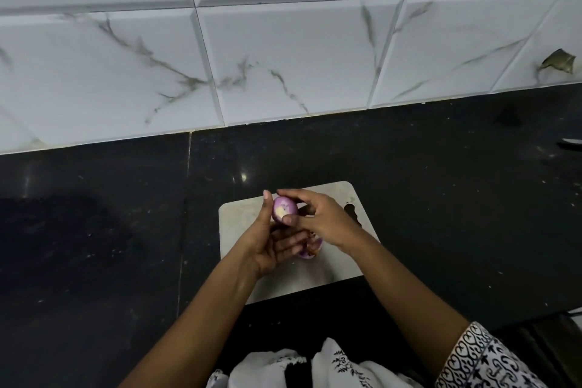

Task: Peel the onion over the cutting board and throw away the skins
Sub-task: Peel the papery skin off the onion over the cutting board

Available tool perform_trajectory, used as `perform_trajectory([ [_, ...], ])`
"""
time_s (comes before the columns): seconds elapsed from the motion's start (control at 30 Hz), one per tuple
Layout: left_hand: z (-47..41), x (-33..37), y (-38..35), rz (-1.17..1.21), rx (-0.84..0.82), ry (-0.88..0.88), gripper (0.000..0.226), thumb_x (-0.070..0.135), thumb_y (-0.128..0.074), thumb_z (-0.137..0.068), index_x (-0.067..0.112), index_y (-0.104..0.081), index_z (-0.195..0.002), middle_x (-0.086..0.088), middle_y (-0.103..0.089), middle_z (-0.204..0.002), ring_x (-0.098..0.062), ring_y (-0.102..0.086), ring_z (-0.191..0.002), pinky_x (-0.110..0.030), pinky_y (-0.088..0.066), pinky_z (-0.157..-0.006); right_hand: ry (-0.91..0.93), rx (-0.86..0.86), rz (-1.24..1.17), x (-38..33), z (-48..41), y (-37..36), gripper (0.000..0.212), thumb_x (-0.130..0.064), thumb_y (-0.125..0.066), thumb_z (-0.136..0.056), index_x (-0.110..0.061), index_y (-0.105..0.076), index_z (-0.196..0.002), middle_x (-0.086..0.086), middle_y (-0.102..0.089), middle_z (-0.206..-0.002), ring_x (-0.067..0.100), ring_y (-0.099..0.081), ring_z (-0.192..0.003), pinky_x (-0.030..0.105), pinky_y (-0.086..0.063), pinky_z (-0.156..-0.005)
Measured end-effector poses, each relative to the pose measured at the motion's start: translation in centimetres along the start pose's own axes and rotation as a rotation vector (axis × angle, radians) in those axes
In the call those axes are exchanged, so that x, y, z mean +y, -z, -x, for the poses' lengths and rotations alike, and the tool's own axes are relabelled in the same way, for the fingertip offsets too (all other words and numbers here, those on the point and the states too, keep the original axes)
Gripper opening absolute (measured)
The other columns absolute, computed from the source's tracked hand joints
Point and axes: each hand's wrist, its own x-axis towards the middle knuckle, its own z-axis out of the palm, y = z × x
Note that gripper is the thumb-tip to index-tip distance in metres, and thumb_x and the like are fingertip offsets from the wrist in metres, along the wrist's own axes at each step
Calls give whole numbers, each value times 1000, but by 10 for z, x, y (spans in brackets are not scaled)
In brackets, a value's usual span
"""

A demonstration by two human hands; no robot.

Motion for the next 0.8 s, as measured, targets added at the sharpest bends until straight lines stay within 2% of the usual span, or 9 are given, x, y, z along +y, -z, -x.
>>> perform_trajectory([
  [0.07, 2, -2, -2, -89, 14, -49, 76, 73, -41, -78, 2, -66, -87, -13, -73, -72, -21, -71, -57, -31, -56, -46, -31, 50, -69, -1, 1, 2, 40, -17, -70, -81, -27, -62, -119, 0, -67, -112, 9, -66, -93, 19, -54, -79],
  [0.17, 2, -3, 4, -137, 87, -191, 59, 57, -36, -93, 6, -58, -75, -10, -71, -65, -18, -69, -55, -29, -54, -49, -150, 4, -409, -5, 2, 3, 27, -17, -61, -87, -20, -64, -114, 12, -69, -101, 19, -69, -83, 26, -58, -74],
  [0.23, 2, -5, 9, -200, 135, -301, 46, 43, -36, -98, 7, -62, -88, -8, -71, -75, -16, -68, -59, -27, -52, -53, -206, 24, -584, -8, 2, 4, 21, -16, -57, -90, -16, -65, -109, 15, -69, -94, 20, -70, -74, 26, -59, -67],
  [0.3, 4, -7, 14, -265, 131, -469, 27, 31, -44, -98, 16, -60, -113, -6, -71, -96, -17, -69, -76, -28, -53, -61, -225, 55, -679, -13, 2, 4, 24, -16, -54, -91, -9, -63, -112, 16, -68, -93, 19, -71, -72, 23, -58, -61],
  [0.33, 6, -7, 16, -295, 97, -571, 27, 28, -50, -95, 23, -56, -121, -3, -69, -105, -16, -69, -85, -28, -54, -65, -238, 53, -702, -14, 2, 4, 27, -16, -54, -91, -6, -61, -115, 16, -68, -94, 19, -71, -73, 23, -58, -61],
  [0.4, 10, -8, 16, -354, -13, -718, 42, 28, -61, -86, 33, -52, -127, 4, -63, -117, -13, -66, -100, -28, -56, -73, -253, 43, -691, -18, 4, 2, 28, -18, -55, -90, -6, -61, -114, 16, -68, -99, 20, -71, -78, 25, -58, -65],
  [0.47, 11, -6, 14, -375, -57, -759, 48, 26, -66, -78, 35, -55, -124, 5, -63, -121, -15, -64, -106, -28, -56, -79, -238, 62, -605, -21, 5, 0, 21, -21, -57, -89, -13, -65, -106, 13, -68, -101, 21, -70, -83, 27, -58, -68],
  [0.63, 6, -3, 14, -212, -32, -670, 35, 25, -65, -77, 25, -65, -111, -1, -71, -109, -20, -67, -103, -39, -56, -86, -172, 196, -377, -26, 8, -7, 16, -33, -55, -90, -22, -67, -89, 7, -69, -80, 12, -69, -64, 22, -57, -59],
  [0.8, 1, -6, 12, -41, -77, -576, 36, 32, -61, -75, 18, -67, -108, -4, -74, -98, -19, -70, -93, -29, -57, -76, -69, 220, -243, -23, 11, -5, 20, -22, -51, -94, -18, -67, -105, 4, -69, -80, 8, -66, -63, 20, -54, -57],
])
